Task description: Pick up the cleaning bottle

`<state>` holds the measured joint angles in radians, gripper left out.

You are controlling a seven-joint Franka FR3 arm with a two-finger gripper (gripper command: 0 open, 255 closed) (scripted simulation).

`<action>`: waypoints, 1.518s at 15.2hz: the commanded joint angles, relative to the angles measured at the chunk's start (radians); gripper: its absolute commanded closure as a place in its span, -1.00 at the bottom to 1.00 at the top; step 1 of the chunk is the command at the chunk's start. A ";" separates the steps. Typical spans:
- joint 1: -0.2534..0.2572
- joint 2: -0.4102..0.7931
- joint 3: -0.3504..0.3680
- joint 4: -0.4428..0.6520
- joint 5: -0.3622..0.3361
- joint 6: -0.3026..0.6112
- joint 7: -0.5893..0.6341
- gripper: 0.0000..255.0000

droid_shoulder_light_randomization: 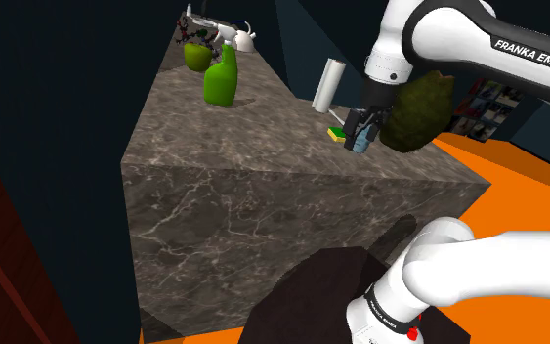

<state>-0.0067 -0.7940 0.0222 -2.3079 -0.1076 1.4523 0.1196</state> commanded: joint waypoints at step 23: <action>-0.161 0.132 -0.274 0.269 -0.134 0.255 -0.061 -1.00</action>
<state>-0.1665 -0.6562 -0.2506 -2.0236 -0.2402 1.6953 0.0567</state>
